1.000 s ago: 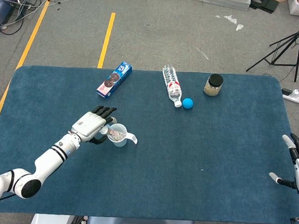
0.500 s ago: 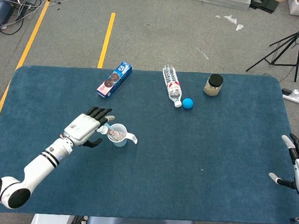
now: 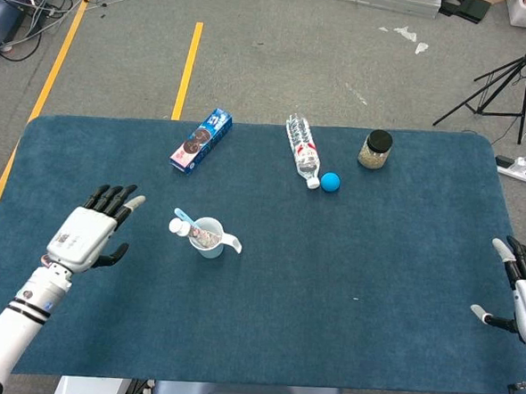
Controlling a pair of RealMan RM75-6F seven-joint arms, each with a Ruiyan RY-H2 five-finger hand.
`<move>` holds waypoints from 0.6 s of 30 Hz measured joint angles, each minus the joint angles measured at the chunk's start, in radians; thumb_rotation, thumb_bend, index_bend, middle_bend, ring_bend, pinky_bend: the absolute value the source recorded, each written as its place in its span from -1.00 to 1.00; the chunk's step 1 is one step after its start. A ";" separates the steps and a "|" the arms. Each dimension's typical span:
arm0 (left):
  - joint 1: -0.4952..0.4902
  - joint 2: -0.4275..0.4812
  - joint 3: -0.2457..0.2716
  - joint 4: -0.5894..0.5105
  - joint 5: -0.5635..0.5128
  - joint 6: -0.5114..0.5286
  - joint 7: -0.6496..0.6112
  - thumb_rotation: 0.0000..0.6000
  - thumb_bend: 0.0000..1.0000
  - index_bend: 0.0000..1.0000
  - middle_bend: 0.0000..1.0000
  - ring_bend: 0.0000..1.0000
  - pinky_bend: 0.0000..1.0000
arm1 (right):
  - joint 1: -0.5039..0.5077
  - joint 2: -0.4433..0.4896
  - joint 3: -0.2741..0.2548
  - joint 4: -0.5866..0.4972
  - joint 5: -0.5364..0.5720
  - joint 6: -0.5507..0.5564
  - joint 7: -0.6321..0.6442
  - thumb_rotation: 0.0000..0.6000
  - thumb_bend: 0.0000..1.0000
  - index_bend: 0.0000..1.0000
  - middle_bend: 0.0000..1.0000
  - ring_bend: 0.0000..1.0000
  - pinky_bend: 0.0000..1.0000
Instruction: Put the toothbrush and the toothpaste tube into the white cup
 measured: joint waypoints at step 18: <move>0.331 -0.116 0.092 0.168 0.257 0.290 -0.121 1.00 -0.25 -1.00 -1.00 -1.00 -1.00 | 0.017 -0.031 -0.001 0.006 0.029 -0.029 -0.073 1.00 -1.00 -0.93 -0.91 -0.89 0.00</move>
